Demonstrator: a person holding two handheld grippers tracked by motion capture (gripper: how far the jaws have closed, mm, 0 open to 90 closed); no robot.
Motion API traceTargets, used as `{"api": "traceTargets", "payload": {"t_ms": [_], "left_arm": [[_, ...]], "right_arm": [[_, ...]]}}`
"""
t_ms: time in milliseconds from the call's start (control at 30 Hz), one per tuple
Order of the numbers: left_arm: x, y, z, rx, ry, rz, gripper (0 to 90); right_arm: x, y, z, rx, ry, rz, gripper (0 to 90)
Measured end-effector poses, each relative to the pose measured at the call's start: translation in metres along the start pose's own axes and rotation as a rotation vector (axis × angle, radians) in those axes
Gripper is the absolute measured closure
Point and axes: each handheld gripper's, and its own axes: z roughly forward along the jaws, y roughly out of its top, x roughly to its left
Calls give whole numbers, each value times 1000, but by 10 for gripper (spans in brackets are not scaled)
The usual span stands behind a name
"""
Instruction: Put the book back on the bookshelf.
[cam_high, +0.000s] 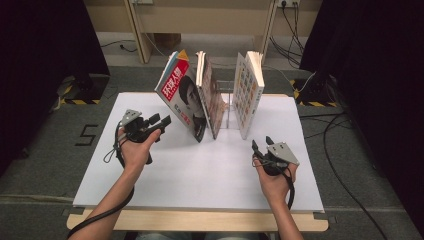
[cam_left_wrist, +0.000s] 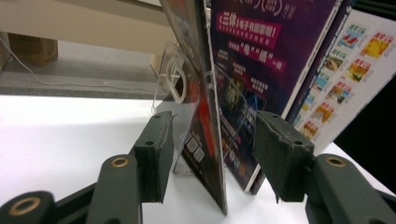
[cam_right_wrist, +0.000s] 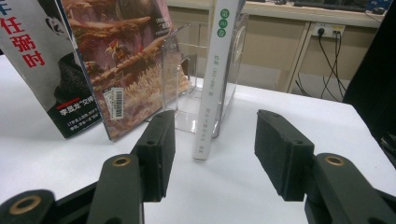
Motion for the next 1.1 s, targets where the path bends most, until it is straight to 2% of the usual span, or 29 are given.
{"api": "traceTargets", "payload": {"t_ms": [300,467,600,767,900,1033,1100], "left_arm": [[-4,17,18,-20,11,-17,486],[-1,30,34,-31,53,-42,508],[-2,34,38,-36,48,-54,524],[-3,42,46,-47,65,-59,559],[-5,59,56,-64,81,-61,575],[-5,68,62,-67,96,-67,598],[-4,73,66,-70,111,-87,619]], "right_arm": [[-1,-1,0,3,1,4,486],[-2,-2,0,3,1,8,486],[-3,-2,0,7,1,14,486],[-2,-3,1,11,4,9,486],[-2,-2,1,12,9,13,486],[-2,-3,1,15,8,14,486],[-2,-4,2,17,10,17,486]]}}
